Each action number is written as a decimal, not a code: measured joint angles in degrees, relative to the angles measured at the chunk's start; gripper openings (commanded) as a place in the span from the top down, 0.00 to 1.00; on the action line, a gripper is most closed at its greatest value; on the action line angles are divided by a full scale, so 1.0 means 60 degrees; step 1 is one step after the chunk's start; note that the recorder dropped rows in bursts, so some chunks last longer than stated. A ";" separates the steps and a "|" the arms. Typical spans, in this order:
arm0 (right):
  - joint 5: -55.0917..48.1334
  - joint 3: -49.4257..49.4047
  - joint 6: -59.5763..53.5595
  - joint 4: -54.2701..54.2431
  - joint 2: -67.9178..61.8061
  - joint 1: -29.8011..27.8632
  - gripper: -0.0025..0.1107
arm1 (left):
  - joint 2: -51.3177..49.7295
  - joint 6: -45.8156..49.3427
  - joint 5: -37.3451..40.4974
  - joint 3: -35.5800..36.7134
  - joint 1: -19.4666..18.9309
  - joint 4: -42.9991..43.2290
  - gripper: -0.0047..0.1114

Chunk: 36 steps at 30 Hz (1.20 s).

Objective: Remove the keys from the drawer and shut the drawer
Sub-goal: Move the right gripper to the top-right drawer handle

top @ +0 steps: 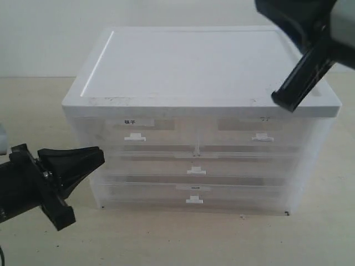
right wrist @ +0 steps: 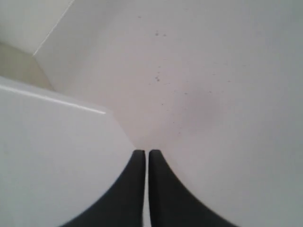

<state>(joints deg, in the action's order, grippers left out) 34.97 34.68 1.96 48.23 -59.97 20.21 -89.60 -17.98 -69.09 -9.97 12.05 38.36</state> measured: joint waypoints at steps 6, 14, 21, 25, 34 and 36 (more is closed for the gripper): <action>-0.3061 0.0000 -0.3044 -0.1039 0.0251 0.2398 0.83 | -0.0137 0.0980 -0.0039 -0.0117 0.0446 -0.1383 0.92; -0.6033 -0.0390 -0.2968 -0.1181 0.1666 0.4769 0.83 | -0.0137 0.1040 -0.0039 -0.0140 0.0446 -0.1540 0.92; -0.7477 -0.1454 -0.2793 -0.0748 0.1953 0.6286 0.84 | -0.0137 0.1022 -0.0039 -0.0140 0.0446 -0.1540 0.92; -0.8437 -0.1511 -0.1345 0.0801 0.1953 0.6353 0.84 | -0.0137 0.1022 -0.0039 -0.0140 0.0462 -0.1540 0.92; -1.0849 -0.1511 0.3790 0.4746 0.0771 0.6353 0.84 | -0.0137 0.1022 -0.0039 -0.0140 0.0462 -0.1540 0.92; -1.0969 -0.1511 0.3937 0.4913 0.0267 0.6353 0.84 | -0.0137 0.1022 -0.0039 -0.0146 0.0462 -0.1501 0.92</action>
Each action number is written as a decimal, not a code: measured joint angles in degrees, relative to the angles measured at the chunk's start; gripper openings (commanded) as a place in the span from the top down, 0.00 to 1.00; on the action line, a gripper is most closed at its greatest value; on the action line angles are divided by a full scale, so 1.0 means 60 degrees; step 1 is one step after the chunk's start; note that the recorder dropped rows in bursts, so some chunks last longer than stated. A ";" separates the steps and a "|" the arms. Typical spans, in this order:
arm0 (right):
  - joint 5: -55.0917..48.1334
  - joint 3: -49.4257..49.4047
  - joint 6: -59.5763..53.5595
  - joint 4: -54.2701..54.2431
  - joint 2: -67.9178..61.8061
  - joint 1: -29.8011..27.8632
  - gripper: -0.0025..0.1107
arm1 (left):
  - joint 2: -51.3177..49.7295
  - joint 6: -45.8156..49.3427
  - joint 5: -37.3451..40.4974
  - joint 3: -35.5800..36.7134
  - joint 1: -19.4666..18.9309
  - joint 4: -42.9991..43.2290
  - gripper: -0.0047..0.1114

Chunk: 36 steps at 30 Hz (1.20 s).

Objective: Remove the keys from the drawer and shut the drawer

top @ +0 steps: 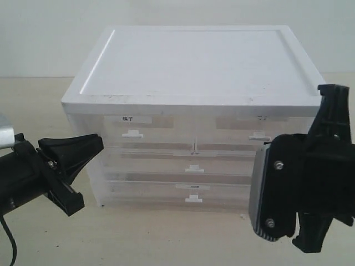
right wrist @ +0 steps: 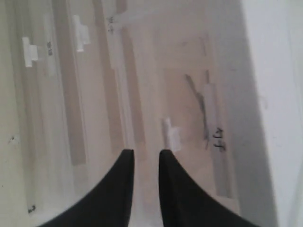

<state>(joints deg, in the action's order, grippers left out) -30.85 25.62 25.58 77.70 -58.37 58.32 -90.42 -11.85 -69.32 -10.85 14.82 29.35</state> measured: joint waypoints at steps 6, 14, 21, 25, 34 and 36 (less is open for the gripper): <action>-0.0755 0.0000 0.0765 0.0878 -0.1021 0.0000 0.84 | 0.0000 0.0000 0.0000 -0.0037 0.0000 0.0059 0.92; -0.0817 0.0000 0.1372 0.1441 -0.1059 0.0289 0.84 | 0.0000 0.0000 0.0000 -0.0037 0.0000 0.0059 0.92; -0.1306 0.0000 0.2762 0.2442 -0.1059 0.0461 0.84 | 0.0000 0.0000 0.0000 -0.0037 0.0000 0.0059 0.92; -0.1270 0.0000 0.3001 0.2523 -0.1059 0.0461 0.84 | 0.0000 0.0000 0.0000 -0.0037 0.0000 0.0078 0.92; -0.1096 0.0000 0.3079 0.2547 -0.1059 0.0461 0.84 | 0.0000 -0.0018 0.0000 -0.0043 0.0000 0.0190 0.92; -0.1096 0.0000 0.3098 0.2547 -0.1059 0.0461 0.84 | 0.0000 -0.0038 0.0000 -0.0059 0.0000 0.0196 0.92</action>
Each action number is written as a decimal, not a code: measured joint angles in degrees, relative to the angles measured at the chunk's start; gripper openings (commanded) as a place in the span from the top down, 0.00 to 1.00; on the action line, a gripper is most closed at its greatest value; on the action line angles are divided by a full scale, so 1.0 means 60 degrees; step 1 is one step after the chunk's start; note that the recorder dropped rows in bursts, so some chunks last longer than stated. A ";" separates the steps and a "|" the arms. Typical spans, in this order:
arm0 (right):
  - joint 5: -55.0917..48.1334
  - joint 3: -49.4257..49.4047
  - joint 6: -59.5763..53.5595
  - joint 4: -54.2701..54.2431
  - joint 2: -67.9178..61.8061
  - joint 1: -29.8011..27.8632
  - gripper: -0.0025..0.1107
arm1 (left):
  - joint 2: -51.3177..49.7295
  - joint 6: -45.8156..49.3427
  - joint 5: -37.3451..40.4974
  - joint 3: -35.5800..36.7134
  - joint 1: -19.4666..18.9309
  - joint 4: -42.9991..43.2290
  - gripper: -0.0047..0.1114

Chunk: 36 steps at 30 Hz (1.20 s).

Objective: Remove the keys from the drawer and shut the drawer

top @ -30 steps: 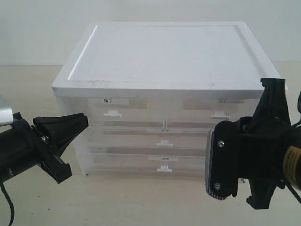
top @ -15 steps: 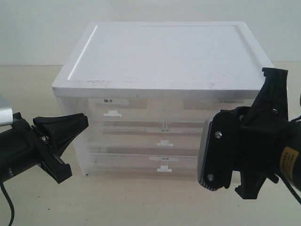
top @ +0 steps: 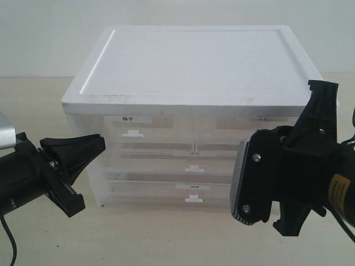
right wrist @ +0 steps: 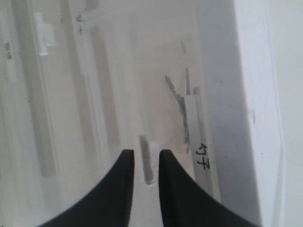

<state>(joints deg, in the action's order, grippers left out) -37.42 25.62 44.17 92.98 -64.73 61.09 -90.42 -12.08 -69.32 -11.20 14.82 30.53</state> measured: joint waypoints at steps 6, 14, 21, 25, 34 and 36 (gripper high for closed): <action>-0.0019 0.0000 0.0065 0.0170 0.0000 0.0000 0.84 | 0.0000 -0.0038 0.0000 0.0000 0.0000 0.0041 0.92; 0.0000 0.0000 0.0216 0.0193 0.0000 0.0000 0.84 | 0.0000 -0.0038 0.0000 0.0000 0.0000 0.0041 0.92; 0.0486 -0.0272 0.0329 0.0303 0.0000 -0.0157 0.84 | 0.0000 -0.0038 0.0000 0.0000 0.0000 0.0080 0.92; 0.0783 -0.0422 0.0741 0.0568 0.0000 -0.0734 0.84 | 0.0000 -0.0077 0.0000 0.0000 0.0000 0.0089 0.92; 0.1360 -0.0464 0.1668 0.1004 0.0000 -0.1047 0.84 | 0.0000 -0.0111 0.0000 0.0000 0.0000 0.0127 0.92; 0.1491 -0.0464 0.1649 0.1058 0.0000 -0.0952 0.84 | 0.0000 -0.0111 0.0000 0.0000 0.0000 0.0127 0.92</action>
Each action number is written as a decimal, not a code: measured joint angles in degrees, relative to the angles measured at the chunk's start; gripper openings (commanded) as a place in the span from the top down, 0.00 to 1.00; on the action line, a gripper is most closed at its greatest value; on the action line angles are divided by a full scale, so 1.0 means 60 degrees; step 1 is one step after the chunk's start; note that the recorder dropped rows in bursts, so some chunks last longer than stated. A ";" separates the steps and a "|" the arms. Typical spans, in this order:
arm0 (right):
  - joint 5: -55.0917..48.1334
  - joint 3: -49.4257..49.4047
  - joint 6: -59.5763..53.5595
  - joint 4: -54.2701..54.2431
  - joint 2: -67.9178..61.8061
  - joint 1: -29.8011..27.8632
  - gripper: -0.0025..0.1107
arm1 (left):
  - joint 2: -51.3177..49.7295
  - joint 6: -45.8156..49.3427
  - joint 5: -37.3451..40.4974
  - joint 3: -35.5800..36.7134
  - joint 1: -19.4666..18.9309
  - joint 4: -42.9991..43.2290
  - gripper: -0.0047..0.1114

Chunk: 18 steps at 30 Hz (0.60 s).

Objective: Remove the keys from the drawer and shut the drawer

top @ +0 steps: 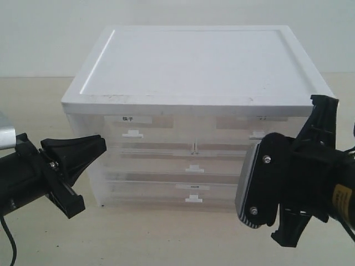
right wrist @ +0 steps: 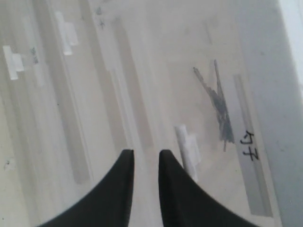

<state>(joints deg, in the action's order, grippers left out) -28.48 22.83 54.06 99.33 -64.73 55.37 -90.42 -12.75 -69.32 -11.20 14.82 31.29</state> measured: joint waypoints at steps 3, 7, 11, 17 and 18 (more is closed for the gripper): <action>-0.0300 0.0000 -0.0040 0.0042 0.0000 0.0211 0.84 | 0.0000 0.0000 0.0000 0.0000 0.0000 0.0000 0.92; -0.0687 0.0000 -0.0075 0.0058 0.0000 0.0396 0.84 | 0.0000 0.0000 0.0000 -0.0049 0.0000 0.0009 0.92; -0.0711 0.0000 -0.0075 0.0039 0.0000 0.0396 0.84 | 0.0000 0.0000 -0.0019 -0.0098 0.0000 0.0103 0.92; -0.0879 0.0000 -0.0168 0.0039 0.0000 0.0782 0.84 | 0.0000 0.0000 -0.0019 -0.0104 0.0000 0.0128 0.92; -0.1026 0.0000 -0.0192 0.0059 0.0000 0.1167 0.84 | 0.0000 0.0000 -0.0019 -0.0104 0.0000 0.0128 0.92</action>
<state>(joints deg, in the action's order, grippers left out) -34.64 22.83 52.91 99.68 -64.73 62.37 -90.42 -12.75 -69.44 -11.82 14.82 32.06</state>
